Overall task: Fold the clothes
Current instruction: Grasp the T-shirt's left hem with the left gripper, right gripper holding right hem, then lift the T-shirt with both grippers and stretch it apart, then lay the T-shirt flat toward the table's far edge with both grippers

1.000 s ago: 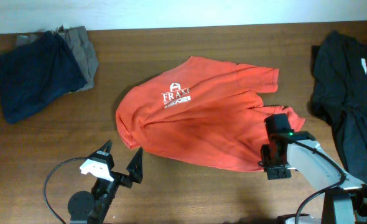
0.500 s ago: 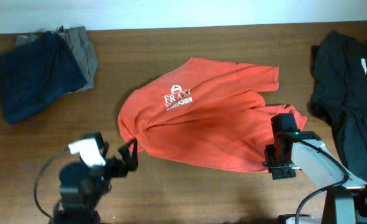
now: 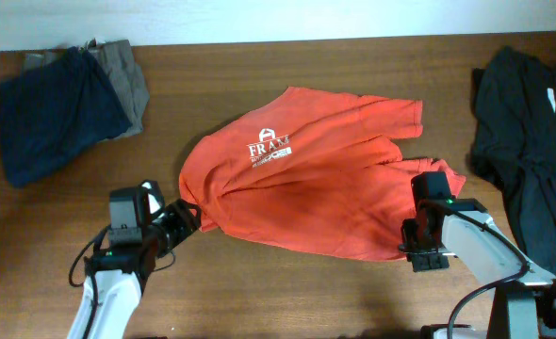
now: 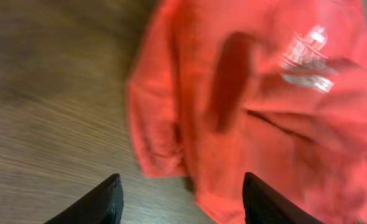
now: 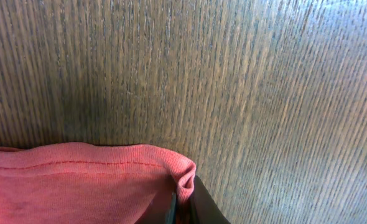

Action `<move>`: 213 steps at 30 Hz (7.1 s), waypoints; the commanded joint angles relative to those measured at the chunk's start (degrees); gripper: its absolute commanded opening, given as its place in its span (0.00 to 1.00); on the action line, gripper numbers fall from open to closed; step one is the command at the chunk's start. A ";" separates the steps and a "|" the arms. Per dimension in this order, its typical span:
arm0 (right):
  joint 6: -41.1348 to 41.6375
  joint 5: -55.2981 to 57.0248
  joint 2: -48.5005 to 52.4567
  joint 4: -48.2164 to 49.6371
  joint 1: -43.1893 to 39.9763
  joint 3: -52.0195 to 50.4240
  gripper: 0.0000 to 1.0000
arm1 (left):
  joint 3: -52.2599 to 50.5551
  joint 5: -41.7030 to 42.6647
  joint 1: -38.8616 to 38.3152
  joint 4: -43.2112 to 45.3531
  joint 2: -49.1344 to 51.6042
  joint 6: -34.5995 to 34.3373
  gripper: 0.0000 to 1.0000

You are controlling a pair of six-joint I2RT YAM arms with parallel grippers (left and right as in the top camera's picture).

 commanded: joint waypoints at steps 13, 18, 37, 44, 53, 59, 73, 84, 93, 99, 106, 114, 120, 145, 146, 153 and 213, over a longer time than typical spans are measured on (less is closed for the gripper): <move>0.44 1.07 1.44 -0.02 -0.74 -1.68 0.09 | 1.90 2.56 4.55 0.46 10.47 -2.47 0.81; 0.39 0.63 1.44 -0.04 -0.74 -1.68 0.09 | 5.66 2.58 4.52 1.27 16.57 -2.47 0.81; -0.66 -0.85 1.44 0.00 -0.74 -1.68 0.15 | 19.45 -8.35 -1.20 -15.82 26.14 -1.70 0.80; -0.90 -0.85 1.44 0.02 -0.79 -1.68 0.15 | 21.44 -9.38 -1.42 -18.53 30.88 -0.87 0.81; -0.90 -0.90 1.44 0.02 -0.79 -1.68 0.17 | 27.39 -15.08 -4.11 -25.16 31.10 0.57 0.80; -1.09 -0.90 1.44 -0.02 -0.79 -1.68 0.20 | 28.48 -14.71 -4.94 -24.04 33.07 0.52 0.81; -1.09 -1.29 1.44 -0.02 -0.79 -1.68 0.20 | 28.46 -11.41 -4.94 -23.34 39.67 0.52 0.69; -1.09 -1.68 1.44 -0.04 -0.79 -1.68 0.18 | 28.46 -11.65 -4.94 -22.14 39.67 0.87 0.11; -1.07 4.57 1.38 -6.60 -0.79 0.24 0.04 | 32.09 -12.07 -4.94 -22.62 38.18 4.55 0.01; -1.09 9.90 1.38 -19.63 -0.79 11.06 0.04 | 36.85 -14.14 -4.94 -26.62 33.18 7.41 0.01; -15.23 13.64 1.36 -34.03 -0.79 34.07 0.04 | 43.04 -18.69 -4.94 -32.48 21.79 9.07 0.01; -26.67 13.05 1.36 -40.26 -0.79 50.93 0.04 | 51.01 -18.67 -4.94 -37.64 12.63 9.92 0.01; -30.08 12.85 1.31 -46.25 -0.76 64.74 0.04 | 59.19 -18.49 -4.94 -41.57 5.70 9.94 0.01; -46.14 11.39 -11.47 -52.59 9.86 102.82 0.04 | 88.13 -17.73 -4.94 -53.22 -8.46 12.74 0.01; -46.14 11.39 -12.35 -52.59 9.86 103.56 0.04 | 89.50 -17.57 -4.94 -53.48 -8.46 12.92 0.01; -46.34 11.37 -14.40 -52.46 9.86 108.37 0.04 | 99.43 -17.59 -4.94 -55.43 -8.41 13.51 0.01; -62.36 -1.44 23.52 -52.61 4.42 100.94 0.22 | 99.41 -19.52 -3.04 -63.58 38.86 17.11 0.04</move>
